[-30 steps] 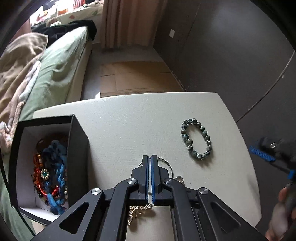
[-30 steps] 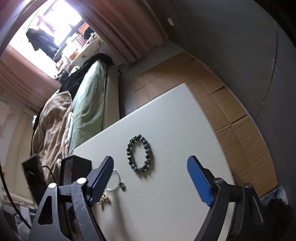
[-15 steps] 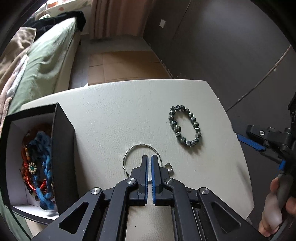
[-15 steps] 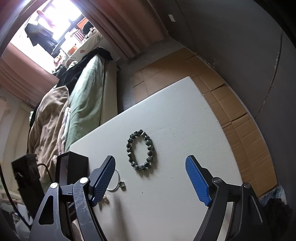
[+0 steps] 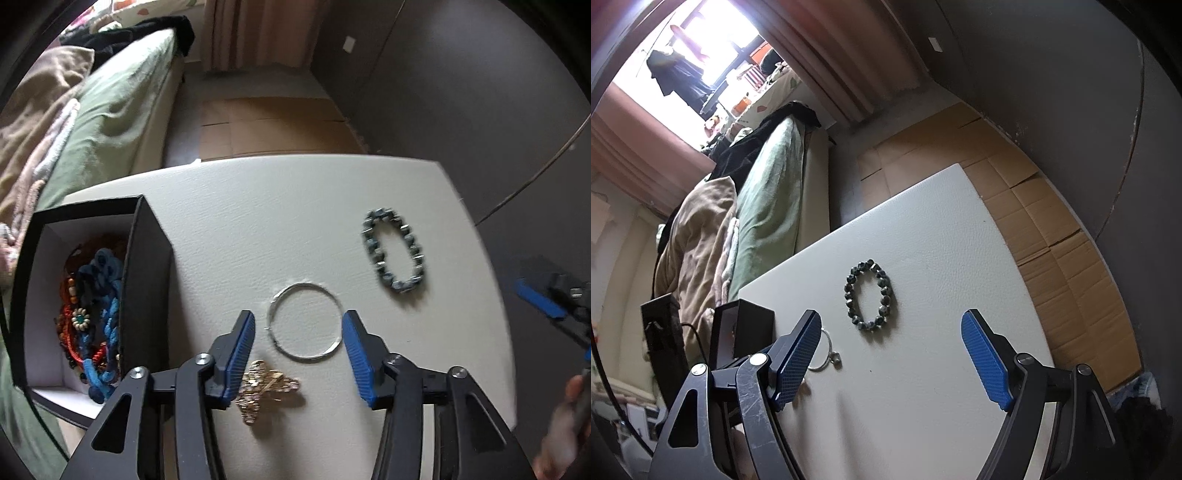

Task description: Organize jewelry

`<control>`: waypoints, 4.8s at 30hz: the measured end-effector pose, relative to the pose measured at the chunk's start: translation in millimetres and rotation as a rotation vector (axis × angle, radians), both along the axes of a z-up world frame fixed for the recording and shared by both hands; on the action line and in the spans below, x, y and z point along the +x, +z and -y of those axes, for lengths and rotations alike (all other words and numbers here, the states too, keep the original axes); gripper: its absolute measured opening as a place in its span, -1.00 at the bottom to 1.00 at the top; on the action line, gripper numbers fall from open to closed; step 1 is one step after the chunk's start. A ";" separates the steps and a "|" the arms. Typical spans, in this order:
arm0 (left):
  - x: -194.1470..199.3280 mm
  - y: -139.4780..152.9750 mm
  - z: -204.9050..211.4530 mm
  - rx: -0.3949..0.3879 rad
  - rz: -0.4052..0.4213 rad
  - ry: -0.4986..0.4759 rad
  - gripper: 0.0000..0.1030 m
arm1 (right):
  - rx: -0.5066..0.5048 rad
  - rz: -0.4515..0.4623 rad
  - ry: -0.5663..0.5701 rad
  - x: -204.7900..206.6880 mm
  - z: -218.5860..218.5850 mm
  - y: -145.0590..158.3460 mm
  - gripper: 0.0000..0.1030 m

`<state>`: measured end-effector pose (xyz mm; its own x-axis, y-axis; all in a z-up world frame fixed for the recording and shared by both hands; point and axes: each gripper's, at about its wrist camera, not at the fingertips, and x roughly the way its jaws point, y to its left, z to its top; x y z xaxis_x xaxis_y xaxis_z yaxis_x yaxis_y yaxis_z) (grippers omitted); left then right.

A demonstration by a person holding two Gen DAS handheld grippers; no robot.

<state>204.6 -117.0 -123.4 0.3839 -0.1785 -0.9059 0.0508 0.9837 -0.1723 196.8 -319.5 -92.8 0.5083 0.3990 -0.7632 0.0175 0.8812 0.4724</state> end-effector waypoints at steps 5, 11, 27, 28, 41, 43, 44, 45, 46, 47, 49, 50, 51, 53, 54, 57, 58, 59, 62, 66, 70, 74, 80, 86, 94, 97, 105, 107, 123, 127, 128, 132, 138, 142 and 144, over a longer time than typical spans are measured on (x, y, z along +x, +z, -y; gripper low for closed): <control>-0.1 -7.5 -8.1 0.031 -0.013 0.057 -0.46 | -0.005 0.007 -0.005 -6.3 5.5 2.8 0.53; -4.3 -10.0 3.5 0.117 0.021 0.038 -0.53 | -0.010 0.008 -0.010 -9.1 10.3 3.8 0.53; -2.1 11.0 -15.5 0.005 0.061 0.042 -1.00 | -0.080 -0.031 0.063 6.0 -27.8 -16.6 0.45; -1.8 13.9 -17.0 -0.003 0.067 0.043 -1.00 | -0.082 -0.034 0.065 7.8 -30.0 -17.9 0.35; -0.7 41.8 -40.6 -0.102 0.120 0.062 -1.00 | -0.141 -0.070 0.055 31.1 -49.9 -38.2 -0.21; -0.9 45.6 -48.1 -0.114 0.127 0.077 -1.00 | -0.163 -0.070 0.054 34.7 -53.4 -40.2 -0.21; -1.3 47.3 -52.0 -0.118 0.130 0.084 -1.00 | -0.180 -0.070 0.055 36.4 -57.0 -41.8 -0.21; -1.0 49.1 -56.2 -0.122 0.133 0.091 -1.00 | -0.188 -0.071 0.059 37.7 -59.7 -43.2 -0.21; -1.5 50.7 -59.7 -0.126 0.136 0.097 -1.00 | -0.202 -0.062 0.060 38.4 -61.1 -42.7 -0.21; -2.6 53.3 -64.7 -0.131 0.142 0.106 -1.00 | -0.225 -0.057 0.067 39.6 -65.0 -42.3 -0.23; -5.1 58.0 -72.9 -0.136 0.154 0.114 -1.00 | -0.263 -0.048 0.074 40.0 -70.7 -42.4 -0.35; -6.6 60.5 -77.7 -0.139 0.161 0.120 -1.00 | -0.297 -0.045 0.077 39.9 -74.2 -42.7 -0.56; -8.1 64.0 -83.8 -0.141 0.170 0.131 -1.00 | -0.324 -0.042 0.083 39.8 -76.4 -42.8 -0.76; -12.8 72.1 -97.4 -0.141 0.191 0.158 -1.00 | -0.351 -0.034 0.109 37.4 -81.2 -43.0 -0.76; -14.0 73.8 -101.2 -0.141 0.195 0.165 -1.00 | -0.348 -0.034 0.116 35.8 -81.7 -42.6 -0.78; -19.9 77.6 -115.2 -0.141 0.205 0.193 -1.00 | -0.323 -0.030 0.121 32.8 -79.4 -41.3 -0.79; -21.5 77.8 -120.0 -0.141 0.205 0.205 -1.00 | -0.314 -0.025 0.122 31.2 -78.8 -39.8 -0.79; -23.5 78.0 -124.7 -0.140 0.207 0.217 -1.00 | -0.300 -0.016 0.120 29.2 -78.1 -37.0 -0.79; -28.8 78.9 -135.7 -0.145 0.219 0.245 -1.00 | -0.252 0.016 0.110 22.2 -76.4 -26.0 -0.79; -32.8 77.3 -146.2 -0.210 0.227 0.262 -0.99 | -0.165 0.058 0.101 11.3 -74.8 -8.3 -0.79; -35.5 74.3 -149.0 -0.196 0.197 0.265 -0.95 | -0.110 0.106 0.109 -1.3 -78.9 9.7 -0.79; -41.5 73.5 -155.9 -0.192 0.184 0.283 -0.02 | -0.076 0.155 0.124 -14.9 -88.6 25.7 -0.79; -56.2 84.8 -169.7 -0.187 0.239 0.308 0.56 | -0.013 0.209 0.151 -26.8 -101.6 44.1 -0.79; -61.9 85.8 -183.3 -0.180 0.240 0.326 0.56 | 0.047 0.253 0.205 -34.1 -128.7 56.4 -0.79; -65.7 91.7 -201.8 -0.185 0.268 0.356 0.56 | 0.116 0.258 0.294 -36.0 -170.1 54.8 -0.79; -65.2 92.0 -208.7 -0.198 0.267 0.370 0.56 | 0.141 0.256 0.325 -36.2 -186.3 51.9 -0.79; -65.1 92.0 -222.8 -0.219 0.273 0.398 0.56 | 0.157 0.269 0.375 -33.8 -222.8 47.9 -0.78; -64.6 91.7 -225.1 -0.223 0.274 0.404 0.56 | 0.160 0.265 0.387 -29.8 -229.1 44.1 -0.75; -65.6 94.5 -201.9 -0.198 0.291 0.346 0.56 | 0.176 0.178 0.247 -18.4 -160.4 36.5 0.22; -66.7 95.4 -182.7 -0.188 0.302 0.294 0.56 | 0.155 0.169 0.215 -21.5 -140.8 37.9 0.49; -67.1 95.8 -177.2 -0.185 0.303 0.281 0.56 | 0.150 0.167 0.205 -22.2 -136.0 37.8 0.56; -69.5 96.8 -157.0 -0.172 0.318 0.229 0.55 | 0.119 0.143 0.176 -24.5 -118.2 34.7 0.68; -69.4 94.1 -125.2 -0.164 0.310 0.157 0.55 | 0.055 0.121 0.143 -31.0 -94.6 33.6 0.78; -71.3 88.7 -102.3 -0.147 0.296 0.104 0.55 | 0.018 0.106 0.118 -34.9 -79.4 31.9 0.78; -72.9 86.1 -91.4 -0.126 0.292 0.080 0.55 | 0.007 0.099 0.104 -36.8 -71.8 31.0 0.78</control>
<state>131.6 -25.6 -37.3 0.6415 -0.2412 -0.7282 0.0396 0.9584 -0.2826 160.0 -247.7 -61.8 0.5362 0.4588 -0.7086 -0.1208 0.8725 0.4735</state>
